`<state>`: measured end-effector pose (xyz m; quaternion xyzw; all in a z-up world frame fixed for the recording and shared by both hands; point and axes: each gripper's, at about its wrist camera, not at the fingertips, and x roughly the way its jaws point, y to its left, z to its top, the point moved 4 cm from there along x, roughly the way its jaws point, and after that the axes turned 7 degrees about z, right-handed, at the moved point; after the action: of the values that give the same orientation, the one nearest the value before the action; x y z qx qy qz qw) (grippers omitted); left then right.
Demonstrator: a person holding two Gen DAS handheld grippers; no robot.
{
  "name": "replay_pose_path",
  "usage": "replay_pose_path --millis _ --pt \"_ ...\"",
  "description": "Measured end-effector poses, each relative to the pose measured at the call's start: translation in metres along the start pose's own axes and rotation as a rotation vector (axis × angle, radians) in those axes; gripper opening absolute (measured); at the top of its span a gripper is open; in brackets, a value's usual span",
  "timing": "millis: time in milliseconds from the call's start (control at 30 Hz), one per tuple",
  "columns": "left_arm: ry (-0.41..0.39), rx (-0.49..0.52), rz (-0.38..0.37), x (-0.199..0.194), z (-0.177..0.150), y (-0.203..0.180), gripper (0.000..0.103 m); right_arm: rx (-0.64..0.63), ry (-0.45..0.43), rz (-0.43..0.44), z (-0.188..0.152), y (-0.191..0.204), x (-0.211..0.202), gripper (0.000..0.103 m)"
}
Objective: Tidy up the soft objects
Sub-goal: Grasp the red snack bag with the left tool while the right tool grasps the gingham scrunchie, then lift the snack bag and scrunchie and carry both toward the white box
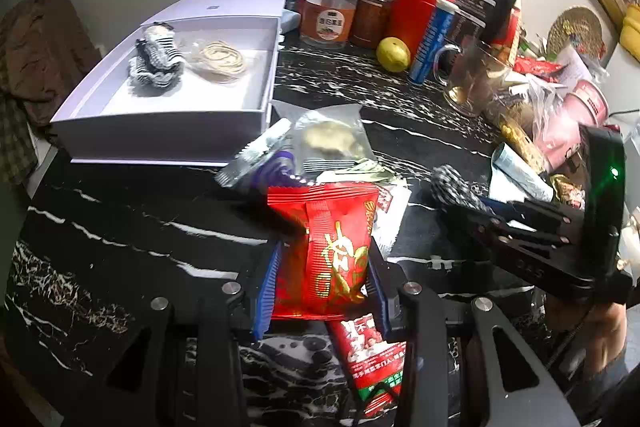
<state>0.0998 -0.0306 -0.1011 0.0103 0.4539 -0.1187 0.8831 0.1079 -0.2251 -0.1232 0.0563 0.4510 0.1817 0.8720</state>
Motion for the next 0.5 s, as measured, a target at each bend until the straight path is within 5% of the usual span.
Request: replay_pose_path --millis 500 --pt "-0.045 -0.014 -0.01 -0.022 -0.013 0.007 0.039 0.107 -0.052 -0.007 -0.036 0.013 -0.043 0.026"
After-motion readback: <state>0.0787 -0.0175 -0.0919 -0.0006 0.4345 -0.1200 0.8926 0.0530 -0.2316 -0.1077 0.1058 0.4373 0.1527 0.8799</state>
